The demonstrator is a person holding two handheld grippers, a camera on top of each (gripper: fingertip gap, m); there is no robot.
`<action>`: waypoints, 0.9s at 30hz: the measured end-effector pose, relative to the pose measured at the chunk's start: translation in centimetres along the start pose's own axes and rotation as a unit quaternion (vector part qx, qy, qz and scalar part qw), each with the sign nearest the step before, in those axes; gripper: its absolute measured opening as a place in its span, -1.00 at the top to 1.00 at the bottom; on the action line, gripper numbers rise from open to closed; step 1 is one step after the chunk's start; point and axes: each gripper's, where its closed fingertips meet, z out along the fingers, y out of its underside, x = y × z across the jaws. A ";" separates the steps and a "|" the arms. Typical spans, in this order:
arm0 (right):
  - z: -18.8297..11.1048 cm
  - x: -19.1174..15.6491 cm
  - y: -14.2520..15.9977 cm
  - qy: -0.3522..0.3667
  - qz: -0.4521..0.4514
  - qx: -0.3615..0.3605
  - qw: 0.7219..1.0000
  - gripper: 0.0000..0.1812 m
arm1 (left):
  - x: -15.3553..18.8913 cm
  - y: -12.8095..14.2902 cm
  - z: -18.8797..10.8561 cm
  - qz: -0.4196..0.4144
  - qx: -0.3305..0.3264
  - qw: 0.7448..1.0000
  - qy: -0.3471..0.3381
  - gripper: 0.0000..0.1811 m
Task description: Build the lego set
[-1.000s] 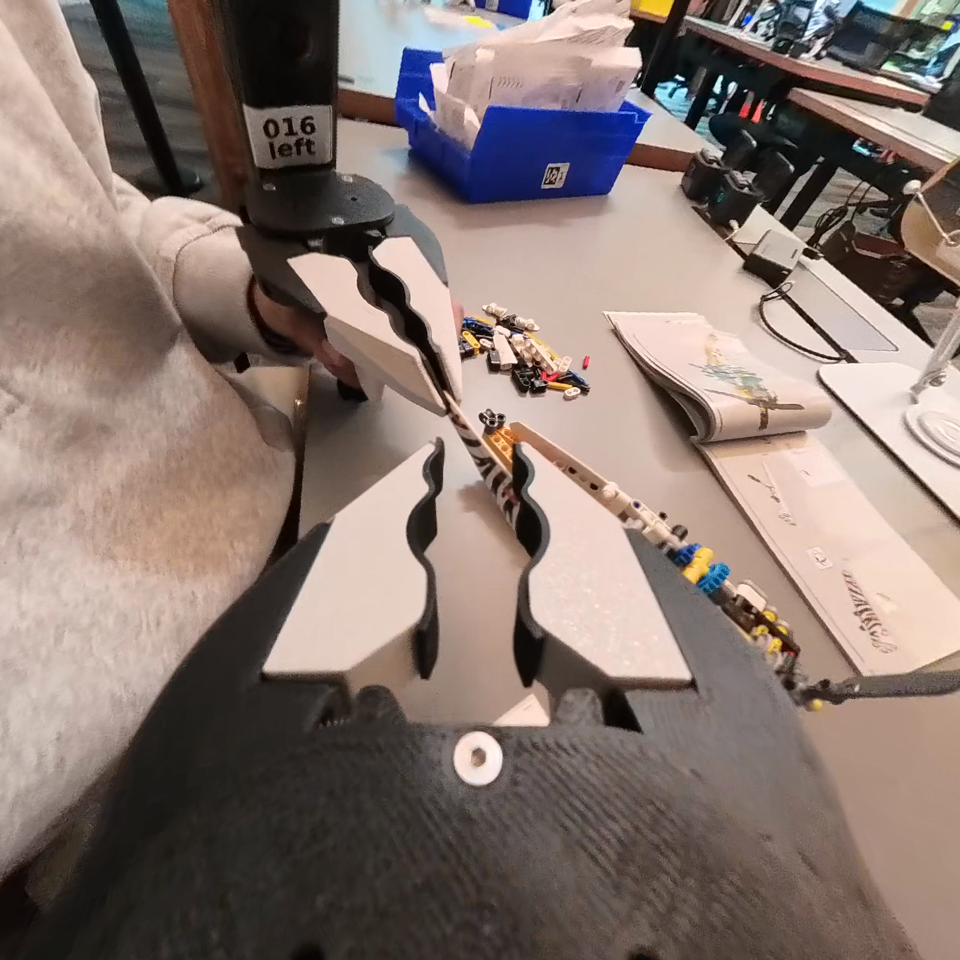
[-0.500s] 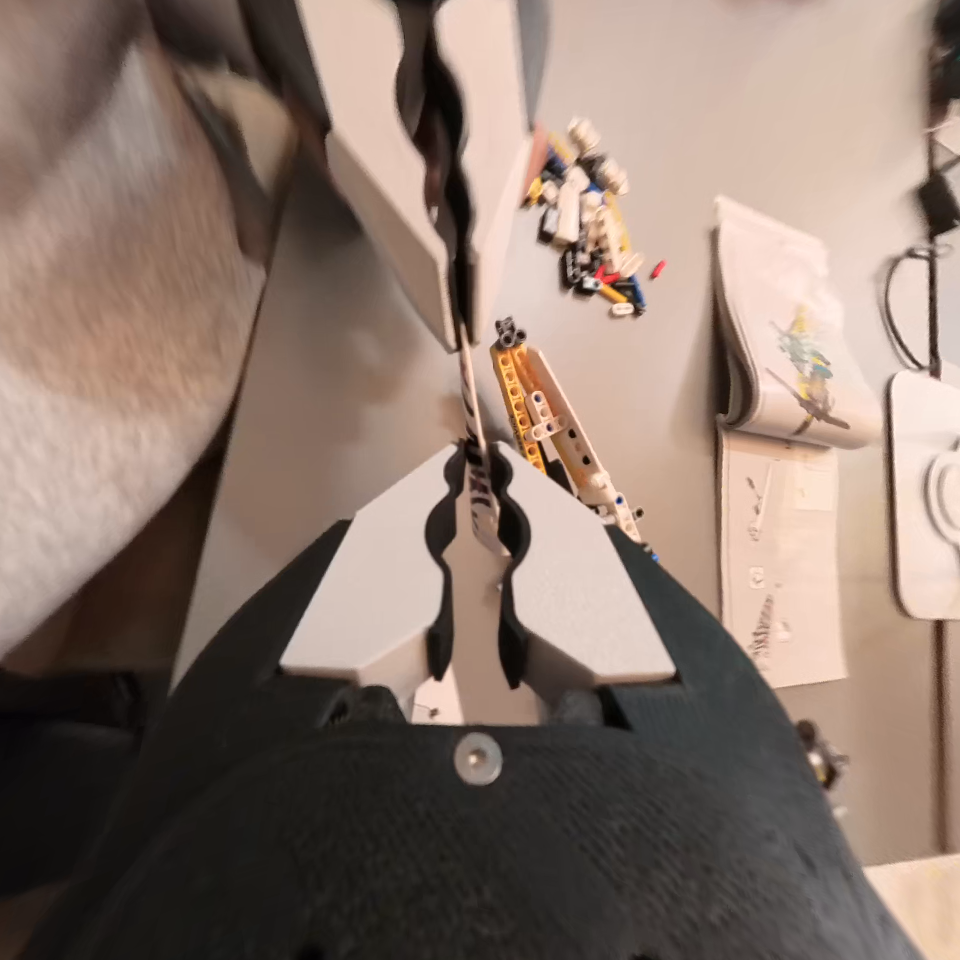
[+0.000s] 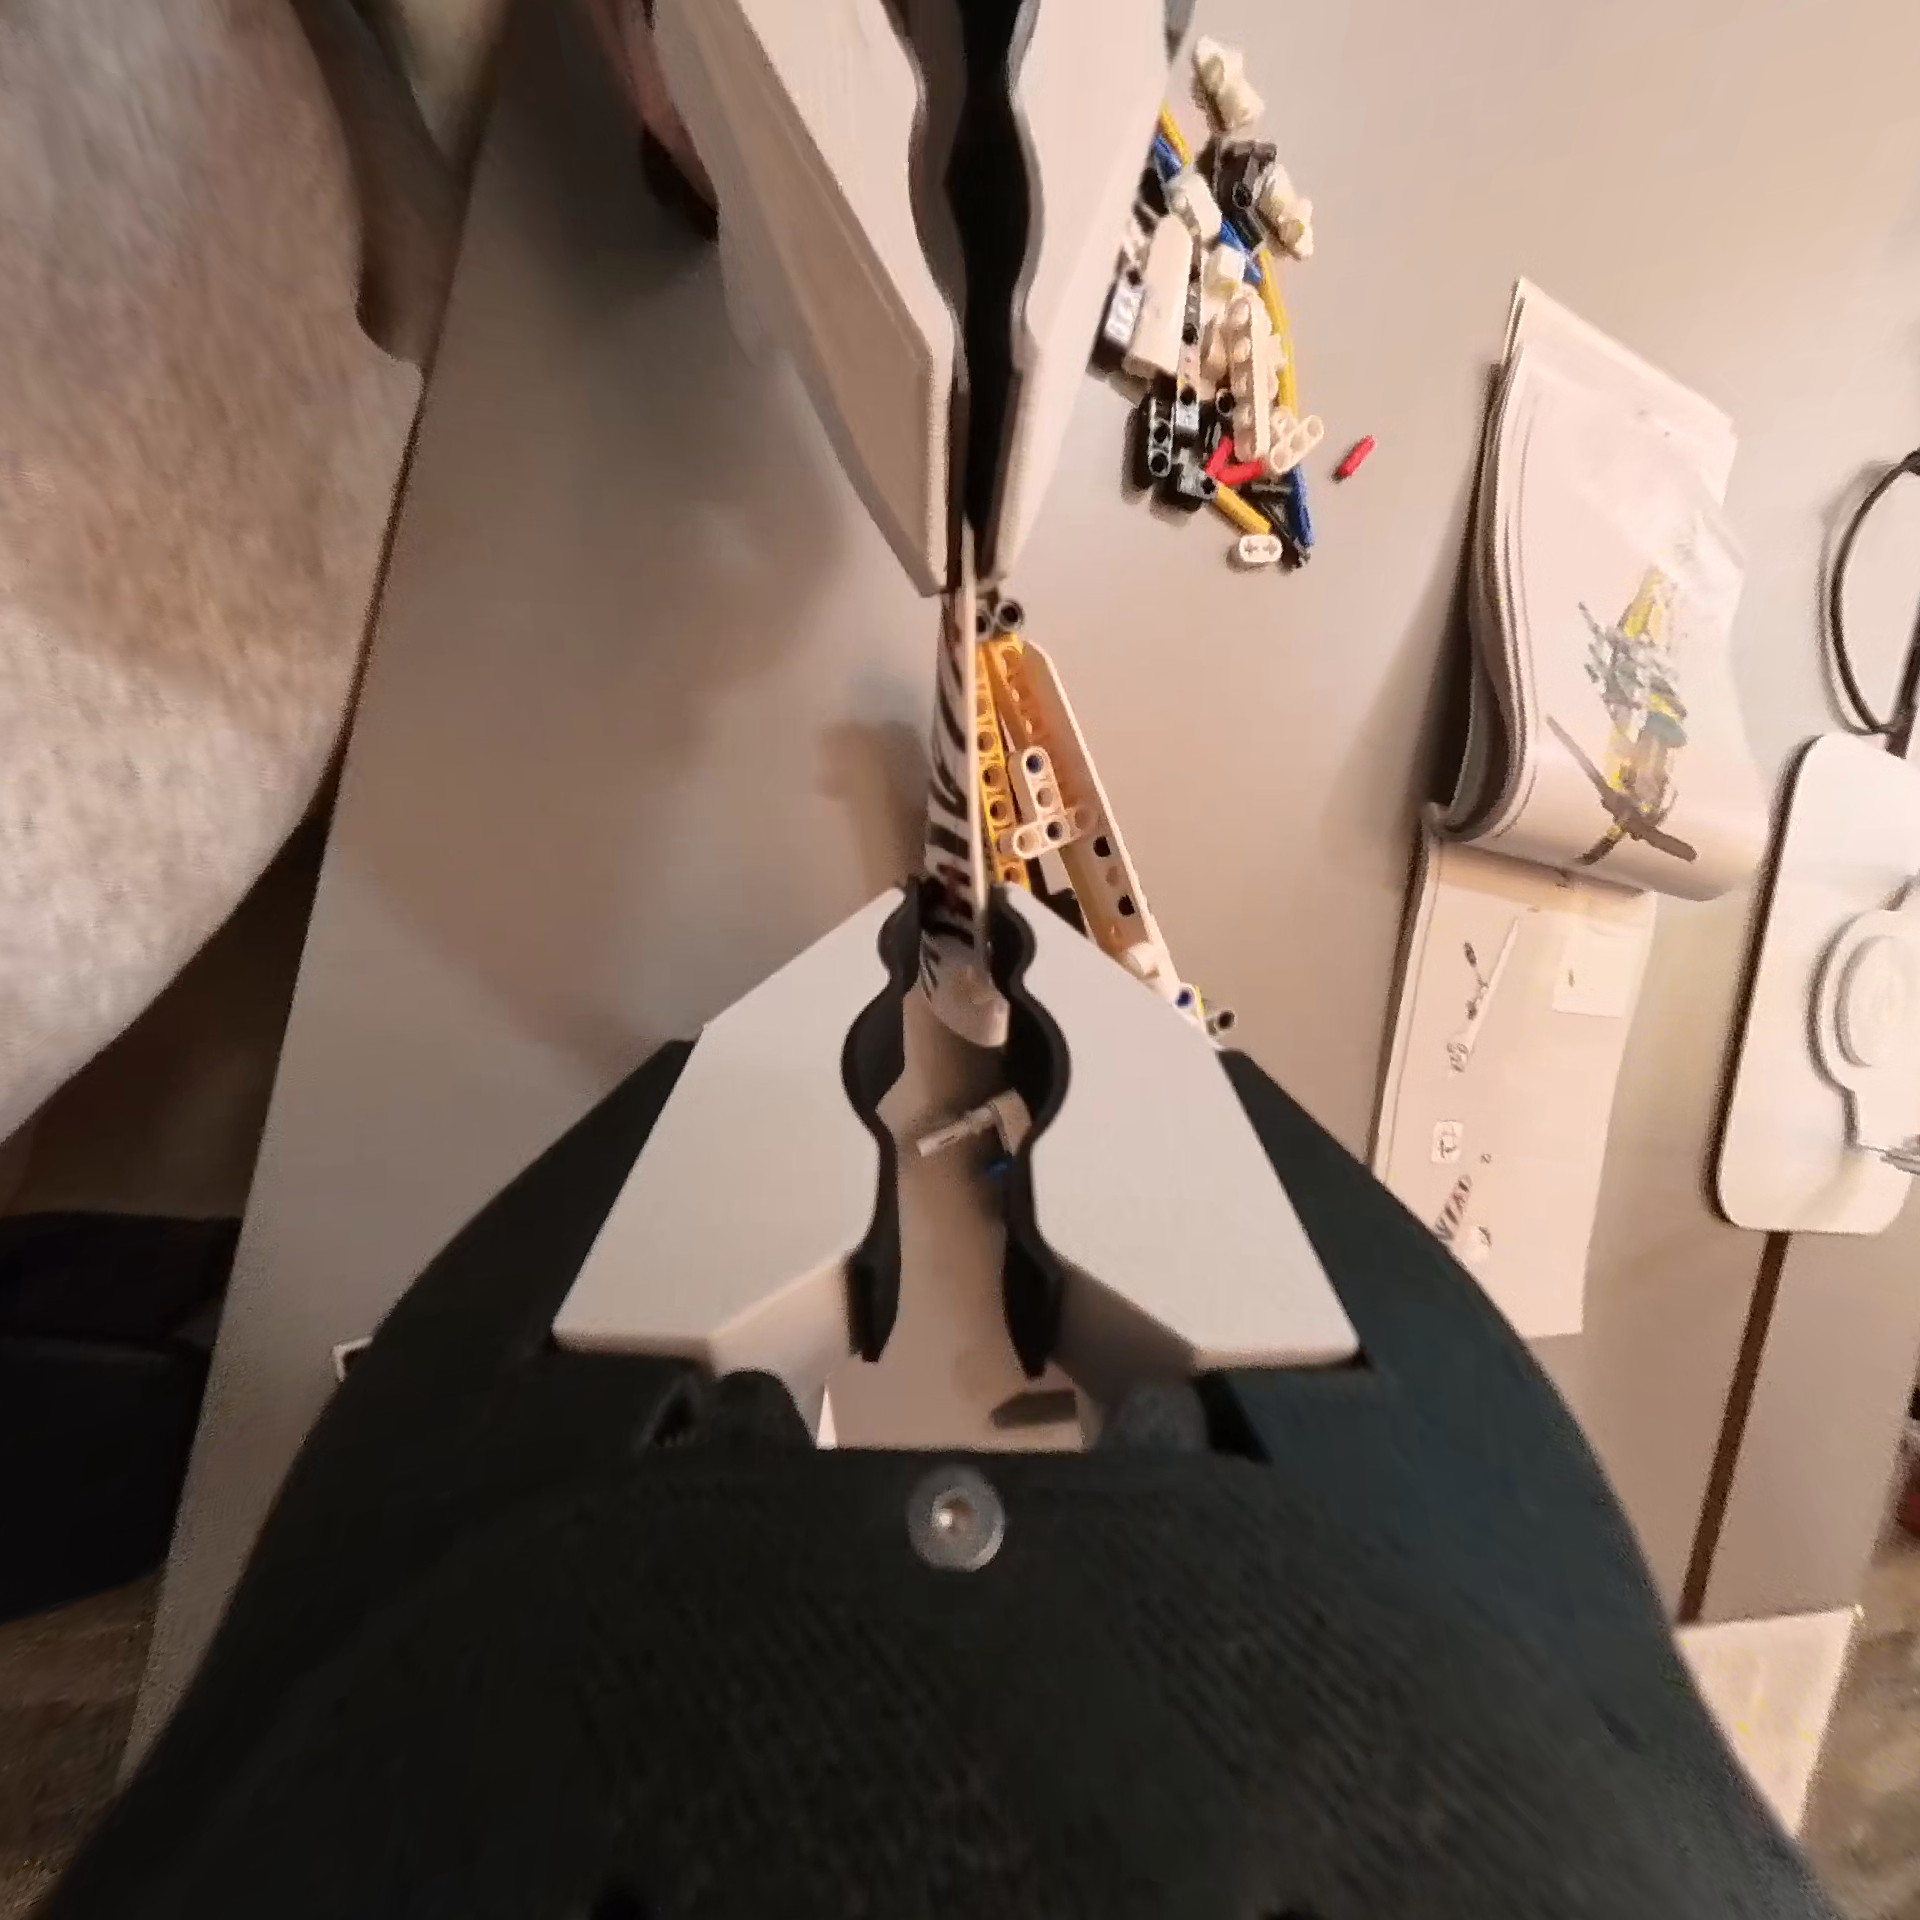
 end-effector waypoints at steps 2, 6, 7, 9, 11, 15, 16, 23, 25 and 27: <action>0.1 -0.1 -0.2 -0.007 0.003 0.006 1.000 0.89 | -0.2 -0.1 -0.2 -0.013 0.004 1.000 0.004 1.00; 0.0 0.1 -0.4 -0.011 0.009 0.012 1.000 0.88 | -0.3 -0.1 -0.3 -0.022 0.006 1.000 0.006 1.00; -0.1 0.1 -0.6 -0.014 0.013 0.017 1.000 0.85 | -0.3 -0.1 -0.3 -0.023 0.006 1.000 0.009 1.00; -0.2 0.1 -0.9 -0.019 0.019 0.027 0.999 0.81 | -0.2 -0.2 -0.3 -0.025 0.009 1.000 0.011 1.00; -0.5 0.1 -1.3 -0.020 0.021 0.039 0.999 0.81 | -0.3 -0.2 -0.4 -0.028 0.011 0.999 0.012 1.00; -1.1 -0.1 -2.3 -0.061 0.078 0.086 0.991 0.84 | -0.4 -0.2 -0.5 -0.058 0.016 0.998 0.029 1.00; -1.2 -0.2 -2.3 -0.080 0.107 0.094 0.987 0.85 | -0.3 -0.3 -0.6 -0.073 0.021 0.996 0.038 1.00; -2.2 -2.2 -4.2 -0.291 0.306 0.210 0.882 0.93 | 0.7 -1.5 -1.5 -0.203 0.064 0.970 0.115 1.00; -2.4 -2.1 -4.6 -0.320 0.354 0.234 0.847 0.94 | 0.3 -1.8 -1.7 -0.255 0.075 0.955 0.129 1.00; -2.8 -2.1 -5.2 -0.348 0.396 0.254 0.810 0.94 | -0.1 -2.1 -1.9 -0.298 0.093 0.939 0.145 1.00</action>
